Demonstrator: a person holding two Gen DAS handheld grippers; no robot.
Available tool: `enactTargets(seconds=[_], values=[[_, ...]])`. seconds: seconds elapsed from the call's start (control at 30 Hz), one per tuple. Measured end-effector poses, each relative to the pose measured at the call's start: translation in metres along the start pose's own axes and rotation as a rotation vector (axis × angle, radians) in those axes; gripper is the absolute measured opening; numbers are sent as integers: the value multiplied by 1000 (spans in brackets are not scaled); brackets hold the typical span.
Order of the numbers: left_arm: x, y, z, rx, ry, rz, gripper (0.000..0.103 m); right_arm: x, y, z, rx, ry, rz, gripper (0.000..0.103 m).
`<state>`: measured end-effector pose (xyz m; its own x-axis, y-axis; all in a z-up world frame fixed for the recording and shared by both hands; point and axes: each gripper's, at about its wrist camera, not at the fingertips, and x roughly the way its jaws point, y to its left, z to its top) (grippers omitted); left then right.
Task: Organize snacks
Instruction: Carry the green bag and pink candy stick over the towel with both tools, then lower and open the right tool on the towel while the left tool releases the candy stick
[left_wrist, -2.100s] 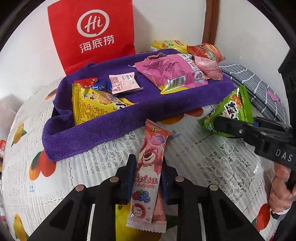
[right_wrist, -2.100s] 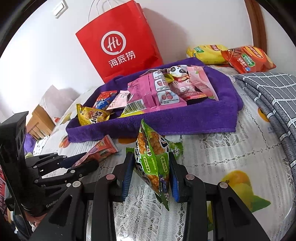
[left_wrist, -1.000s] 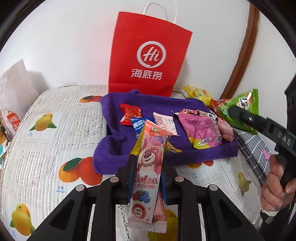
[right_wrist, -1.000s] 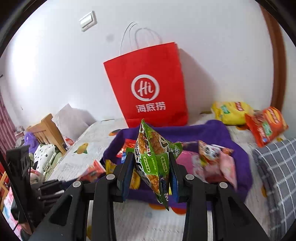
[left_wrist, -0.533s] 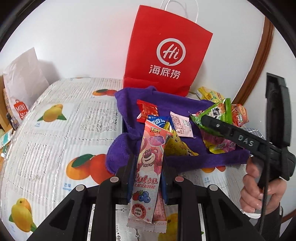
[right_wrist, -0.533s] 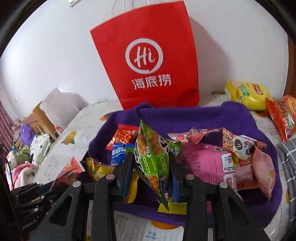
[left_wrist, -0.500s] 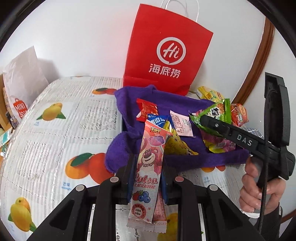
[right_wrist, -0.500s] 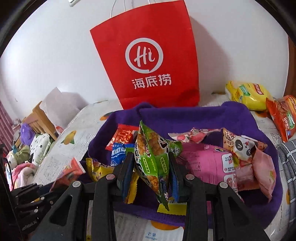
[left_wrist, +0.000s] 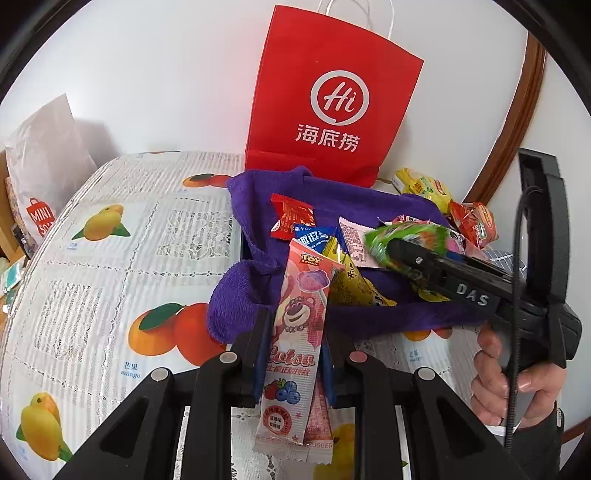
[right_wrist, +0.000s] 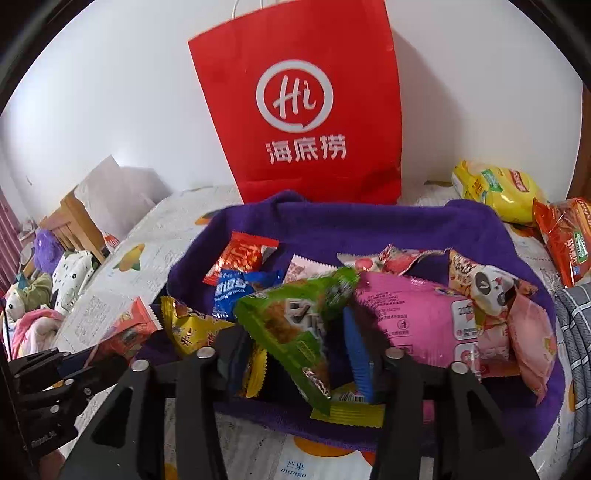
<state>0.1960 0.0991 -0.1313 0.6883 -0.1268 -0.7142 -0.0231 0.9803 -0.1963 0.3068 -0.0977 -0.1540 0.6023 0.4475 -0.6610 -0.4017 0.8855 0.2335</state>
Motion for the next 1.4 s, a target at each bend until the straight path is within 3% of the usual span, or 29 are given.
enactTargets(seconds=[0.33, 0.47, 0.57, 0.93, 1.4], values=[[0, -1, -1, 7, -4, 7, 23, -31, -11, 2, -4, -90, -19, 56], [-1, -2, 0, -3, -1, -44, 23, -42, -18, 4, 11, -126, -33, 56], [-5, -5, 2, 7, -27, -39, 23, -47, -25, 4, 31, -147, -38, 56], [-8, -19, 18, 36, -33, -11, 23, -51, -51, 7, 151, -154, -24, 56], [12, -60, 62, 54, -34, -22, 23, -56, -62, 8, 178, -164, -38, 56]])
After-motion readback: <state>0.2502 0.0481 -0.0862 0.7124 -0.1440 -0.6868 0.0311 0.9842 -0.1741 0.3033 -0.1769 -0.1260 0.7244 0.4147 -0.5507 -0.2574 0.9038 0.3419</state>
